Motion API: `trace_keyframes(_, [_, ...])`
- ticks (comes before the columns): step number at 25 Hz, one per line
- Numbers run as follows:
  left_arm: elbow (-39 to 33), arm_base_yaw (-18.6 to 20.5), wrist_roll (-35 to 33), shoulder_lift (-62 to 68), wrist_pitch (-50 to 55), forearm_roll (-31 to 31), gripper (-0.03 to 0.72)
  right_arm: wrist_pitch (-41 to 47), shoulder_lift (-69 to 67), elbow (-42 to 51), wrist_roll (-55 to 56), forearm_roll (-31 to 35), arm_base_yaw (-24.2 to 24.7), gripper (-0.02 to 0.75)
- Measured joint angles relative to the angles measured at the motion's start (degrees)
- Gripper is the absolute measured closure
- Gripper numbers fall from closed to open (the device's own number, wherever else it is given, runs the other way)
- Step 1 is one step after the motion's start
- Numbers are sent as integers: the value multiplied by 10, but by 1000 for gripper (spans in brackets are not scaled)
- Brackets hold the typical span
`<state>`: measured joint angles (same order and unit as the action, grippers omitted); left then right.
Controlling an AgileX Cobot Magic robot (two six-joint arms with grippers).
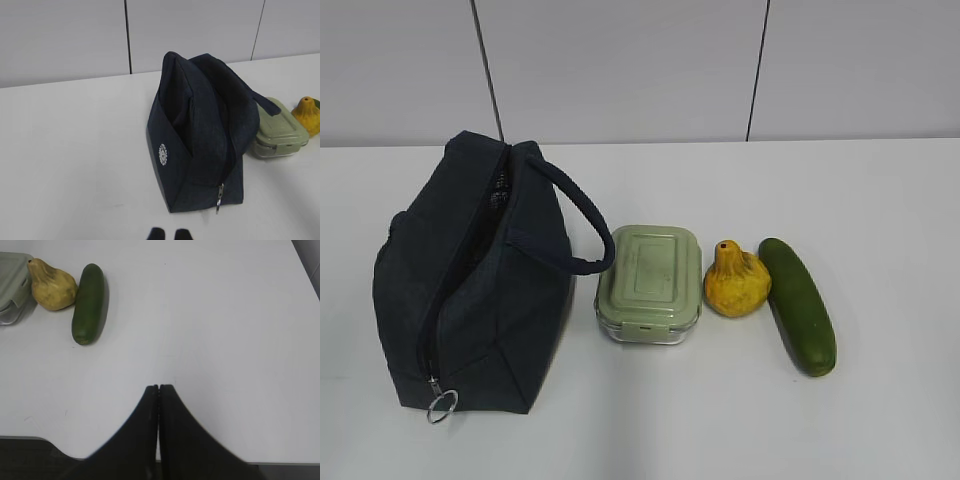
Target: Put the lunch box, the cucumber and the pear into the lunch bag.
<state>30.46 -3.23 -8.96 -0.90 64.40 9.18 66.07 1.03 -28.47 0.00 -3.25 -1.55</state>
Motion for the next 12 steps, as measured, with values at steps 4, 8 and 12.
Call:
trace_keyframes(4, [0, -12, 0, 1, -1, 12, 688, 0, 0, 0, 0, 1, 0, 738])
trace_keyframes(8, [2, -19, 1, 46, -10, 21, 663, 0, -10, -1, 0, 12, 0, 738])
trace_keyframes(12, [29, -23, 2, 146, -54, 28, 550, -28, -96, -13, 0, 33, 0, 692])
